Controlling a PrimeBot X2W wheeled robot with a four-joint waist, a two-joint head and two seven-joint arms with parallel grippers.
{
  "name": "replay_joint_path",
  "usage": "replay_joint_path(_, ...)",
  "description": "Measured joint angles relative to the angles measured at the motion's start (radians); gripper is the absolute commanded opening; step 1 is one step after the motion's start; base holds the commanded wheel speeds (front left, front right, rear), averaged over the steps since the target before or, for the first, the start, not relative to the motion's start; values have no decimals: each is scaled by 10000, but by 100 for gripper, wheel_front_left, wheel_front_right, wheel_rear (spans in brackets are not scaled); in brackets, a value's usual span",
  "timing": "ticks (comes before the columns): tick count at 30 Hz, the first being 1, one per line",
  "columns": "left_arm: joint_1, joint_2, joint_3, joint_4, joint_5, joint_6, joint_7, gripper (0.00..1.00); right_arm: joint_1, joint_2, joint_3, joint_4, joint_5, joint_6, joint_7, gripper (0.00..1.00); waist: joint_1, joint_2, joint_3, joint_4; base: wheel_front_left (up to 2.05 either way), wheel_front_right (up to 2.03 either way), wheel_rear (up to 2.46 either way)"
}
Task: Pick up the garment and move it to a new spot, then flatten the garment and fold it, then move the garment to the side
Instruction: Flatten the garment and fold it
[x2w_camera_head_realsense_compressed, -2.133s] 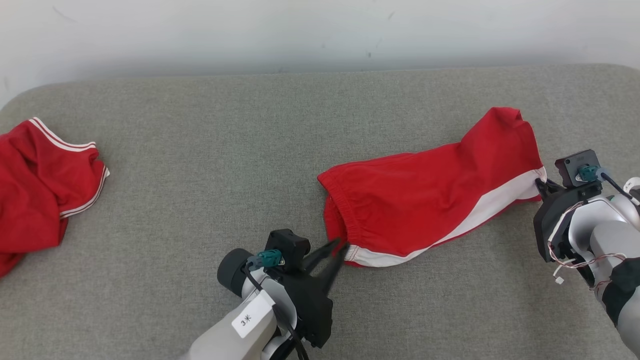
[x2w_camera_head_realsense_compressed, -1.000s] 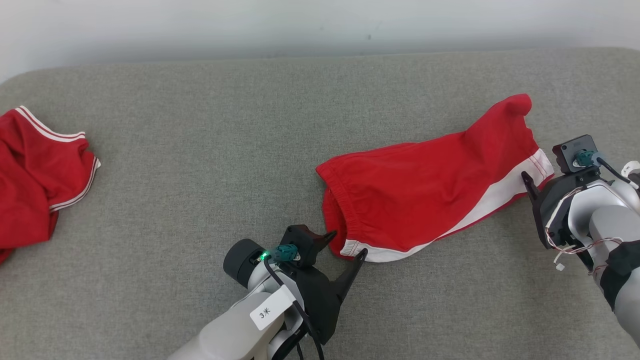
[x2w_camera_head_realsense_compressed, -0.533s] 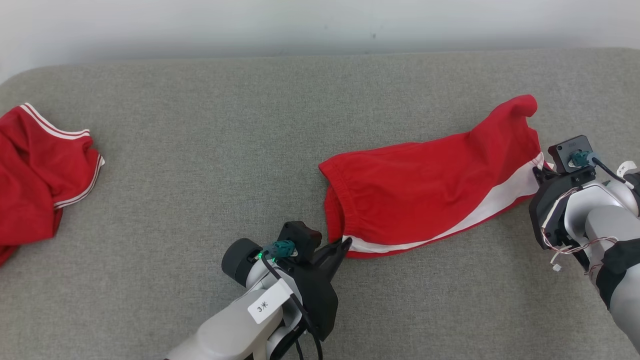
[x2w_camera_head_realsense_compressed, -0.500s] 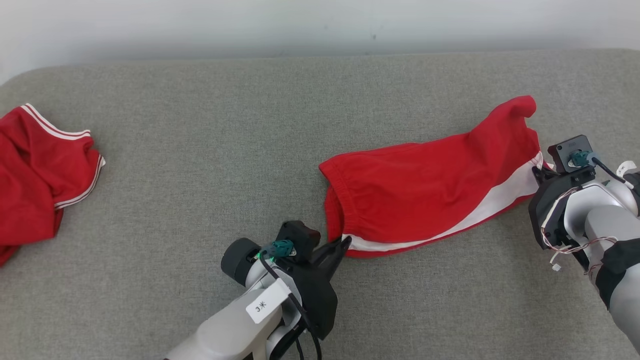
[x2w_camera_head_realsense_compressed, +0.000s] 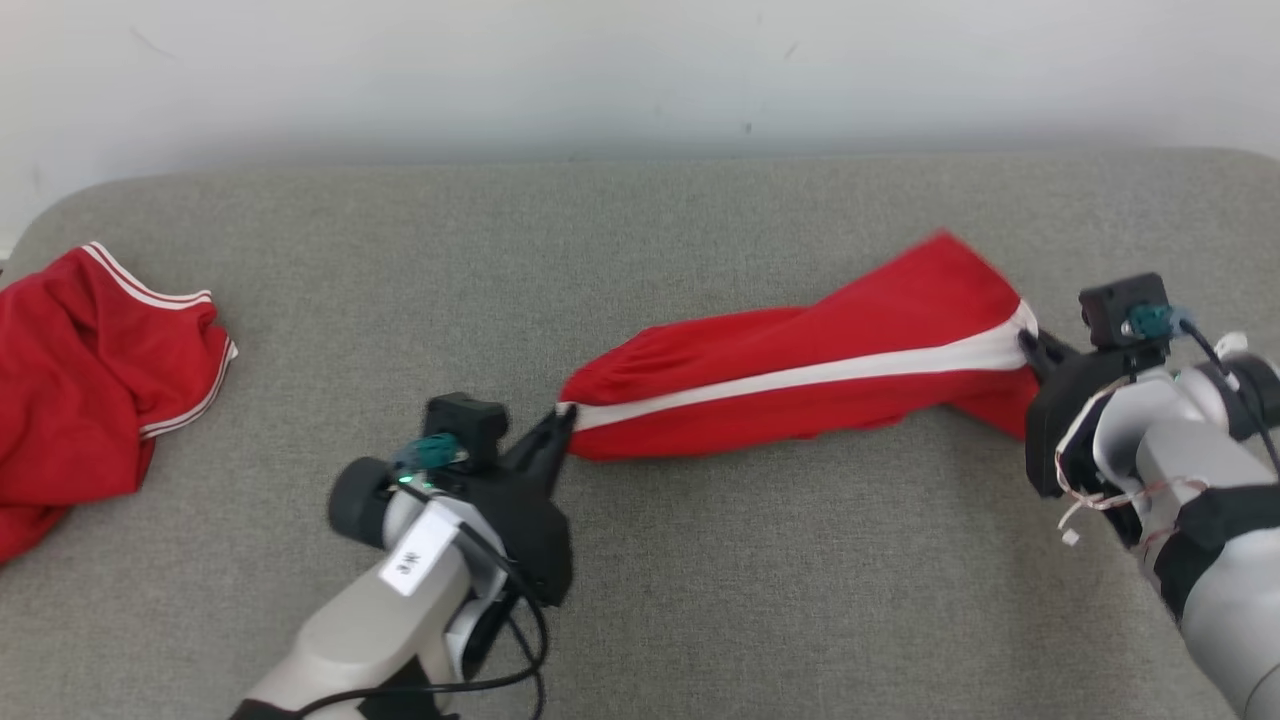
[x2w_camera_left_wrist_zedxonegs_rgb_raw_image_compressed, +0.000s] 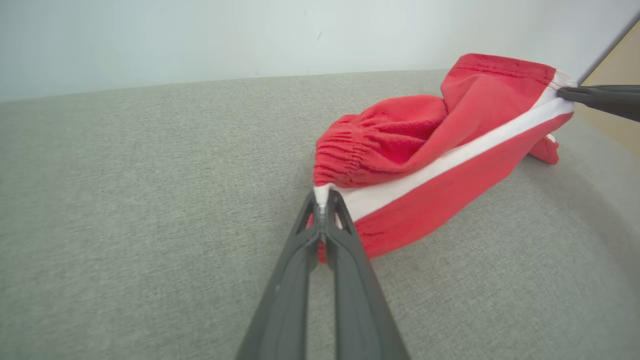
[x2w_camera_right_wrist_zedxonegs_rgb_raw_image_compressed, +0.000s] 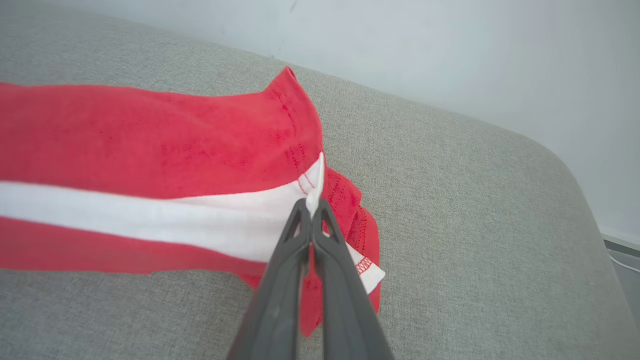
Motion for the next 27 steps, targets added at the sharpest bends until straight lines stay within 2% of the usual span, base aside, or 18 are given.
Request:
replay_joint_path(4,127,483,307,19,-96,105,-29,0,472,69,-105,-84,395,81,107,0,0,-1,-241,11,0,0,0)
replay_joint_path(8,263,709,399,-174,-113,35,-71,0,863,372,13,-207,761,109,844,0,-1,-1,-384,-23,0,0,0)
replay_joint_path(11,232,995,420,-245,-123,-205,-71,0,906,545,416,-683,1043,109,1586,0,-1,-1,-335,-108,0,0,0)
replay_joint_path(13,85,1185,560,-224,-368,-550,52,0,732,652,765,-871,1160,109,2391,0,0,-1,-227,-177,0,0,0)
replay_joint_path(16,-989,1580,1001,-36,-1174,-1237,1283,0,-393,857,901,-986,1712,109,4142,0,0,0,99,-323,0,0,0)
replay_joint_path(18,-1653,1708,1390,94,-1931,-1285,2057,0,-1498,930,508,-1026,2031,109,4602,0,1,0,306,-401,0,0,0)
replay_joint_path(21,-3239,1946,2057,274,-2115,-1262,2399,0,-3639,802,-232,-1204,2217,109,4406,0,4,0,662,-509,0,0,0)
replay_joint_path(24,-5292,2013,2869,36,-1914,-1124,1298,0,-5338,196,-464,-1756,1724,42,3060,0,3,0,1053,-584,0,0,0)
replay_joint_path(27,-6120,1768,3193,-242,-1887,-1104,658,0,-5759,-71,-635,-1910,1582,21,2065,0,0,-2,1428,-601,0,0,0)
